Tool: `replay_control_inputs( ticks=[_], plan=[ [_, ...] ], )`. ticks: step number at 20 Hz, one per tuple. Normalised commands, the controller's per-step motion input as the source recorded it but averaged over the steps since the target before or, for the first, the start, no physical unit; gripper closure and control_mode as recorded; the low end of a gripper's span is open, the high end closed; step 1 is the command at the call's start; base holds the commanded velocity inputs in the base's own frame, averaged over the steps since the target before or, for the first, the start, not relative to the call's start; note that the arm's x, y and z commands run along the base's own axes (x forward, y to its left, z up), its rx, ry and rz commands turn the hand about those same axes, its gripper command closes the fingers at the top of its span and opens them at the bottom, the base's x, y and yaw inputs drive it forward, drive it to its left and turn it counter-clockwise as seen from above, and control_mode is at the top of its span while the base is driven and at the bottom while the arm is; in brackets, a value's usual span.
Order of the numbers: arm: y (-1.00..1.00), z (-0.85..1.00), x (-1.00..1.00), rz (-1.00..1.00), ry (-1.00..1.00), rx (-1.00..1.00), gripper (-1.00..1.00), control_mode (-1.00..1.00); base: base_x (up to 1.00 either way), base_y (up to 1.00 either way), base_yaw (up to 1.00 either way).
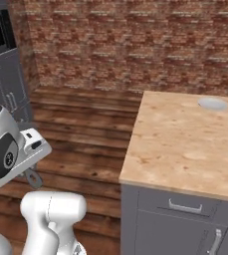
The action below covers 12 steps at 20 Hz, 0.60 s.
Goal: Pick up the pan with the steak in it and place it on the dining table. Then place the steak on the plate.
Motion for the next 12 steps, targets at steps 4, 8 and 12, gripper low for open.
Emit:
replay_control_inputs(
  ticks=[4, 8, 12],
  plan=[
    [0.0, 0.0, 0.0, 0.0, 0.0, 0.0, 1.0, 1.0, -0.18, 0.54, 0.0],
    [0.0, 0.0, 0.0, 0.0, 0.0, 0.0, 1.0, 1.0, 0.0, 0.0, 0.0],
    [0.0, 0.0, 0.0, 0.0, 0.0, 0.0, 1.0, 1.0, 0.24, 0.02, 0.0]
  ],
)
